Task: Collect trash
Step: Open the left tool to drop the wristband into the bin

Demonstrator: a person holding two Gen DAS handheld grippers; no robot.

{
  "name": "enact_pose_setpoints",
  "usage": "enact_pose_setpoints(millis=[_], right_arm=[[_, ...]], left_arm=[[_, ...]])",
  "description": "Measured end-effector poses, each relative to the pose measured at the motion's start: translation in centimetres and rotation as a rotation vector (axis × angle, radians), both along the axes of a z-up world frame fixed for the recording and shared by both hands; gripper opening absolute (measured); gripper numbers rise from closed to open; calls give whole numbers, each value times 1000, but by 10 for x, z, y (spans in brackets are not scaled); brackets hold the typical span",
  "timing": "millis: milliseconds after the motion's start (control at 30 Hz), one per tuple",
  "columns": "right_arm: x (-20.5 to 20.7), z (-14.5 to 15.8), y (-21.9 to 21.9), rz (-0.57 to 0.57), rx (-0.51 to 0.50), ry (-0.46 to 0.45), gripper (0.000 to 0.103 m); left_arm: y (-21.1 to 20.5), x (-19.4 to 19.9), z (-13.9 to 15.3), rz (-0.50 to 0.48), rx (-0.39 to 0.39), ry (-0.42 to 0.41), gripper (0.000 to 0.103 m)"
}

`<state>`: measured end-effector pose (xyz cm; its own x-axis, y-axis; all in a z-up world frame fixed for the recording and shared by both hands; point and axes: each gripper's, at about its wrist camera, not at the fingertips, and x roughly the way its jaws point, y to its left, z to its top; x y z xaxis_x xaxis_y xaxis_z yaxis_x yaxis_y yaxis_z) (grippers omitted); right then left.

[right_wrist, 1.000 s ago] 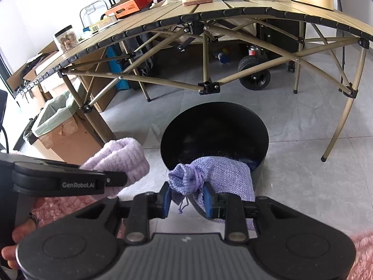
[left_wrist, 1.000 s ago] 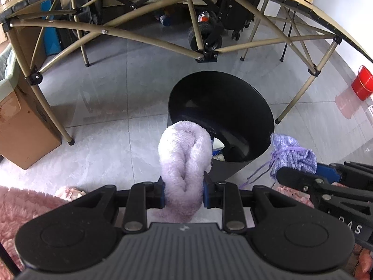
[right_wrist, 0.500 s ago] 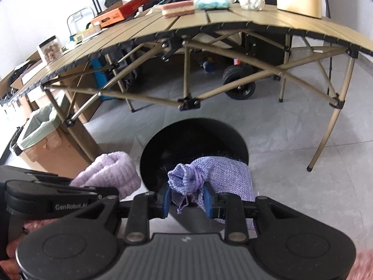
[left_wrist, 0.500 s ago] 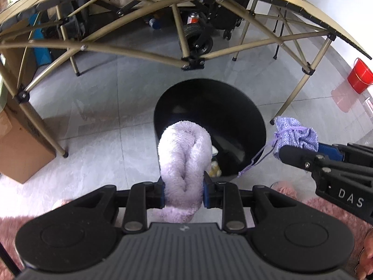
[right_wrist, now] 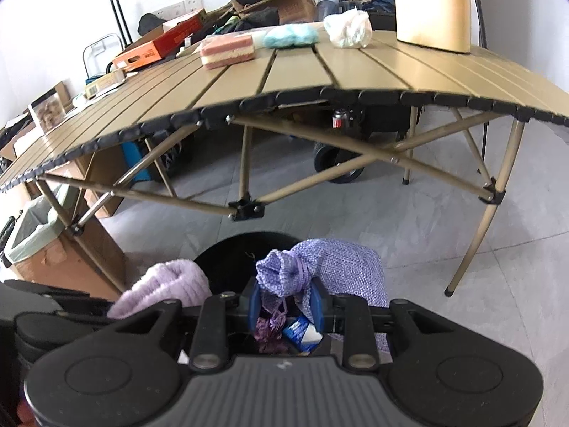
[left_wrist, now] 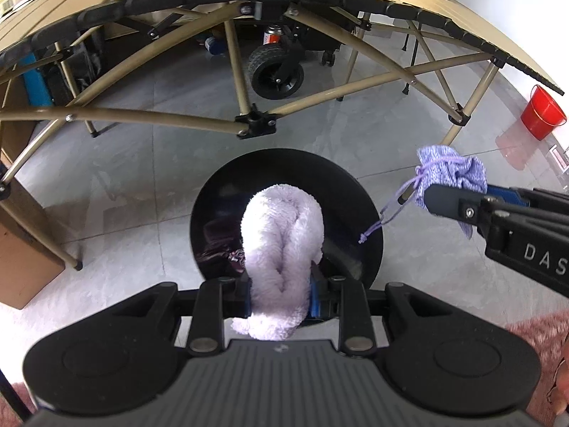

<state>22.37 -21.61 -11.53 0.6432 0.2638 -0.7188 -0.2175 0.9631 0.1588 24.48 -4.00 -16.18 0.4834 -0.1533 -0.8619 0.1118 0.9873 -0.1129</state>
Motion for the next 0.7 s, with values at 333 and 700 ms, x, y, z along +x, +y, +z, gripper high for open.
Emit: enact_pose_setpoints(millis=[333,700], right_arm=[[34,5,-5,26,-59,-27,27],[38,-1,-8,8,-48,-38,27]], left_arm=[[-17,34,-9,-7,4,6,28],[-22,55,-27,26,8,30,28]])
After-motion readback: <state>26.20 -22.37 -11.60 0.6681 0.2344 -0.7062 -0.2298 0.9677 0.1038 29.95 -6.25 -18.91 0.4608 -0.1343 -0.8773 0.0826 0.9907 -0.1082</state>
